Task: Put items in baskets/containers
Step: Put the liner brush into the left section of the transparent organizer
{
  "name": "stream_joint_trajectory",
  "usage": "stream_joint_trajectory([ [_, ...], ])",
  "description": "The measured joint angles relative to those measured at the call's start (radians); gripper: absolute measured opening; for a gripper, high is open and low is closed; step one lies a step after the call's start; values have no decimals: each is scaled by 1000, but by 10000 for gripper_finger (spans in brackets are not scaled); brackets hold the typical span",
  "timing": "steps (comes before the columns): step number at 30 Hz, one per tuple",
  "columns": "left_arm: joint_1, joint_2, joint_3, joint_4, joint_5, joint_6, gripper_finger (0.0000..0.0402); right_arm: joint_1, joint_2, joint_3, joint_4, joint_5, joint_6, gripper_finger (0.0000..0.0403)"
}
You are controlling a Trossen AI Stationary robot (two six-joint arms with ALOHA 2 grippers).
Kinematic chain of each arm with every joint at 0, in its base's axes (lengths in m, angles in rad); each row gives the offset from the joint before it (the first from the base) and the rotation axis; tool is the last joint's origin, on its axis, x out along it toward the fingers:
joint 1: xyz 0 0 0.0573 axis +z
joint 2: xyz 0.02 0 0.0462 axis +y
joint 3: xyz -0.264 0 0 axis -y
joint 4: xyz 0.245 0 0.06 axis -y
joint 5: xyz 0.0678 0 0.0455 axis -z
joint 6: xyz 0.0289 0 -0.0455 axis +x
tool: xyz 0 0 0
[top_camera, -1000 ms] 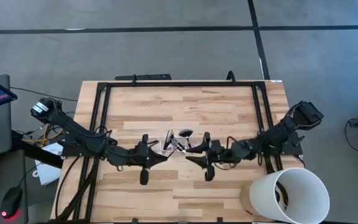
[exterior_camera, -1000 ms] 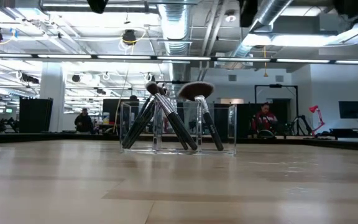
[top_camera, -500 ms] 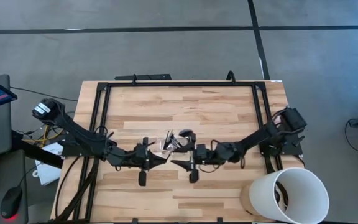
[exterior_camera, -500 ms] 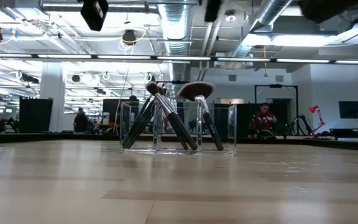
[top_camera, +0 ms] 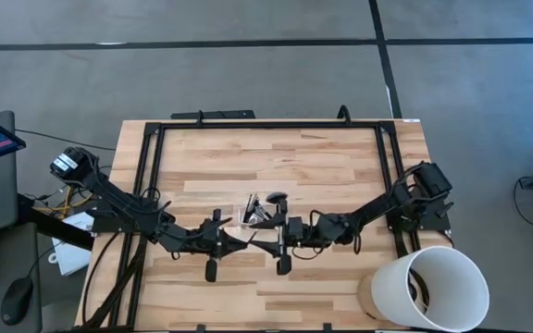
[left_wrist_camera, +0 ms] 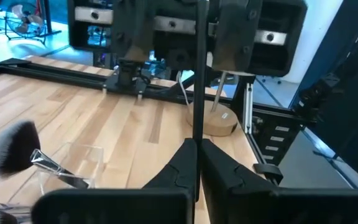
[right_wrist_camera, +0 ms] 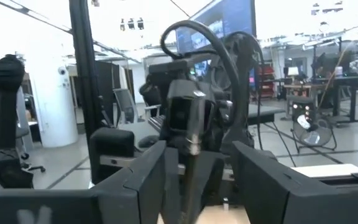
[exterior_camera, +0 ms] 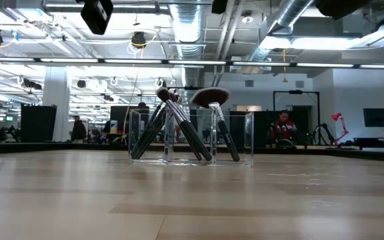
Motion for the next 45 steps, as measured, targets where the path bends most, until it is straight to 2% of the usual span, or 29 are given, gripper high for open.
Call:
stream_joint_trajectory([
  [17,0,6,0,-21,-2,-13,9,7,-1,0,-2,0,-25,94],
  [24,1,6,0,-29,-9,-20,9,8,-1,0,-2,0,-51,13],
  [32,1,6,0,-37,42,-20,16,9,-1,0,-27,-9,-35,8],
  [42,2,6,0,-27,67,14,92,-7,-1,0,-98,-21,8,5],
  [45,4,6,0,-25,62,17,107,-16,2,0,-92,-59,46,5],
])
